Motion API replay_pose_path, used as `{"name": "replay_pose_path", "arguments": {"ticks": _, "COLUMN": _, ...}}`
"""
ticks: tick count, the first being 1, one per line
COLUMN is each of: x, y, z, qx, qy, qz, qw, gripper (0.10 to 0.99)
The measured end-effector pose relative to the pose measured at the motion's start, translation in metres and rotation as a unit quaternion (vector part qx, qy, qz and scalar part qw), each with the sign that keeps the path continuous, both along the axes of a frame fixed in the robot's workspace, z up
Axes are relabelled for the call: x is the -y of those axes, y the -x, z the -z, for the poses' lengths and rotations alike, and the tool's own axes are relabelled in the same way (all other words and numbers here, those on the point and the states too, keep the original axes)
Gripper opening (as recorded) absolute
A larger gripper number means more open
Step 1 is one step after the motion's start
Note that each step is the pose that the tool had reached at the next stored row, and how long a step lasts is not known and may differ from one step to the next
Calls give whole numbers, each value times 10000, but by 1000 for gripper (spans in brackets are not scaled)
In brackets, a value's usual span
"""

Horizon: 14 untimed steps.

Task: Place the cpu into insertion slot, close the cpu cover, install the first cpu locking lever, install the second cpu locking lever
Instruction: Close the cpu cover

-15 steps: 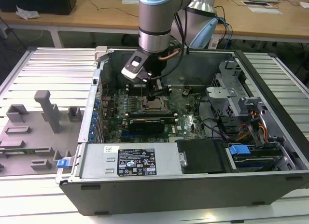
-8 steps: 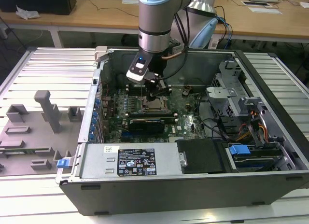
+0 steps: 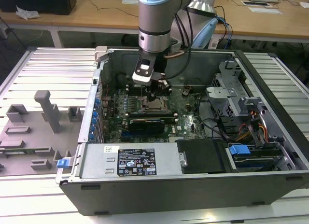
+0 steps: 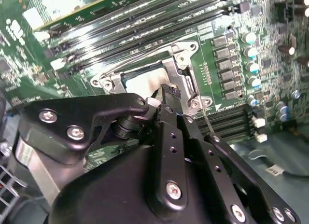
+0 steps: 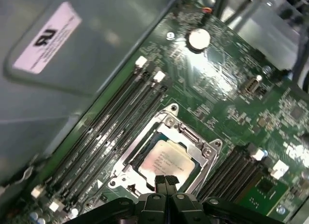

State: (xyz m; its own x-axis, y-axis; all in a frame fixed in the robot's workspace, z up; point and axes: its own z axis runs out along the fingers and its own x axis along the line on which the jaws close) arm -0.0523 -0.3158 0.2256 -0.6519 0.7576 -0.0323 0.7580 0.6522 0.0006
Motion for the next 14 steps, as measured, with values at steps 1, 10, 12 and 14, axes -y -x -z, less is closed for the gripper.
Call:
{"name": "replay_pose_path", "arguments": {"ticks": 1, "x": 0, "y": 0, "z": 0, "qx": 0, "qy": 1, "qz": -92, "qw": 10000, "gripper": 106}}
{"name": "replay_pose_path", "arguments": {"ticks": 10, "x": 0, "y": 0, "z": 1, "qx": 0, "qy": 10, "qz": -1131, "qw": 9936, "gripper": 106}}
{"name": "replay_pose_path", "arguments": {"ticks": 12, "x": 0, "y": 0, "z": 1, "qx": 0, "qy": 11, "qz": -1326, "qw": 9912, "gripper": 106}}
{"name": "replay_pose_path", "arguments": {"ticks": 14, "x": 0, "y": 0, "z": 2, "qx": 0, "qy": 11, "qz": -1515, "qw": 9885, "gripper": 106}}
